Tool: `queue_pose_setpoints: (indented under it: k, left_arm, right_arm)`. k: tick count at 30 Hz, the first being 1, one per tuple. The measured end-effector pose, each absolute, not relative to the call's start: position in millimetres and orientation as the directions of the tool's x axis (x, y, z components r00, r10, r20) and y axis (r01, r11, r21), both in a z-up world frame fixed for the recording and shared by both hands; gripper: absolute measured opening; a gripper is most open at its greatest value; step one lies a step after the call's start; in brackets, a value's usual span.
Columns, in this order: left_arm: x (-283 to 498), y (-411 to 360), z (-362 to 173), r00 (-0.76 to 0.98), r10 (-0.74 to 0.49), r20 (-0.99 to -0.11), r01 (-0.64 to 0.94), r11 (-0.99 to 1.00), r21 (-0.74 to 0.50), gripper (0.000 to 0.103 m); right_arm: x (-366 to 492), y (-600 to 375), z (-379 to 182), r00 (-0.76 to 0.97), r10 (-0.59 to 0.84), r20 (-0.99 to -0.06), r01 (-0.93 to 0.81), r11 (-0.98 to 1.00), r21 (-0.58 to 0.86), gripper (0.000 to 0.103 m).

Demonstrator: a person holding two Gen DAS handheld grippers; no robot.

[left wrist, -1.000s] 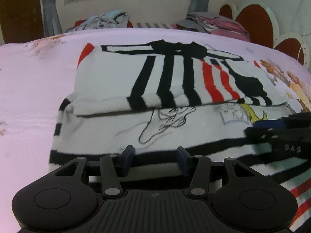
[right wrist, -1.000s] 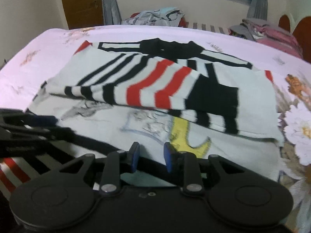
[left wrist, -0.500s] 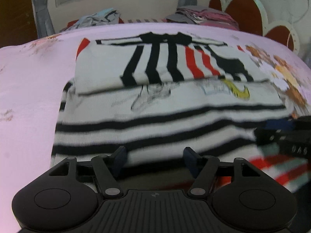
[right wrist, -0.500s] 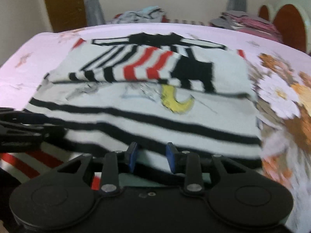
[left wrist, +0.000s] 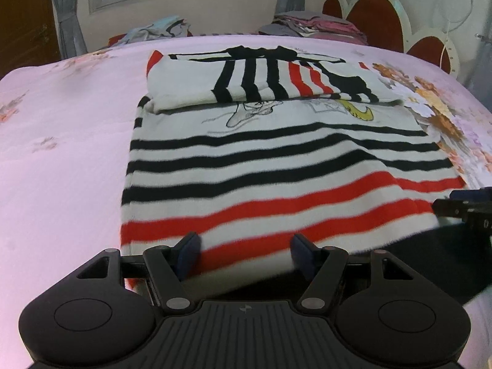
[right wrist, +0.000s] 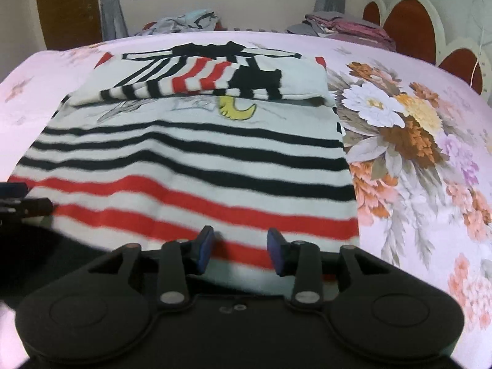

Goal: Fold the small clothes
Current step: 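Open both tools and lift them off the folded sweater, then move both tools down to the black hem of the sweater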

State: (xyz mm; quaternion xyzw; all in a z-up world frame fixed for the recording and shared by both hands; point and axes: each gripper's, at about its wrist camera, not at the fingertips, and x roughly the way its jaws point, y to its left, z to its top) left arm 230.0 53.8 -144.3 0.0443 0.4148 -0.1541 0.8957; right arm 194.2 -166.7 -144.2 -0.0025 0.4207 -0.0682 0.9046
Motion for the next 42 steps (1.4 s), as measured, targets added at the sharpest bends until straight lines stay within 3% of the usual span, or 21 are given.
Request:
queue_pose_setpoints:
  k: [10, 13, 21, 35, 36, 39, 42]
  left_arm:
    - [198.5, 80.6, -145.5, 0.611, -0.255, -0.75, 0.292, 0.953, -0.086, 0.07]
    - [190.7, 91.9, -142.1, 0.617, -0.268, -0.74, 0.273, 0.955, -0.119, 0.071]
    - [176.9, 129.2, -150.5, 0.597, -0.262, -0.758, 0.186, 0.965, -0.186, 0.074]
    - [173.3, 111.9, -158.4, 0.514, -0.418, -0.749, 0.209, 0.908, -0.363, 0.074]
    - [174.1, 109.6, -158.7, 0.51, -0.426, -0.748, 0.213, 0.904, -0.369, 0.073]
    - [178.3, 107.0, -159.8, 0.505, -0.436, -0.745, 0.214, 0.9, -0.381, 0.053]
    - [182.0, 112.2, -160.9, 0.501, -0.439, -0.746, 0.202, 0.897, -0.392, 0.037]
  right_arm:
    - [159.4, -165.6, -143.8, 0.615, -0.157, -0.773, 0.174, 0.983, -0.061, 0.042]
    - [147.7, -169.0, -139.3, 0.628, -0.167, -0.76, 0.191, 0.98, -0.056, 0.05]
    - [122.7, -188.4, -141.6, 0.612, -0.201, -0.765, 0.265, 0.963, -0.04, 0.055]
    - [114.1, -214.7, -154.1, 0.583, -0.157, -0.797, 0.325, 0.944, 0.052, 0.054]
    - [114.9, -213.6, -154.1, 0.583, -0.143, -0.8, 0.322, 0.945, 0.066, 0.05]
    - [116.1, -210.6, -153.2, 0.586, -0.115, -0.802, 0.315, 0.945, 0.094, 0.035]
    - [116.9, -211.0, -153.6, 0.584, -0.106, -0.805, 0.312, 0.945, 0.102, 0.028]
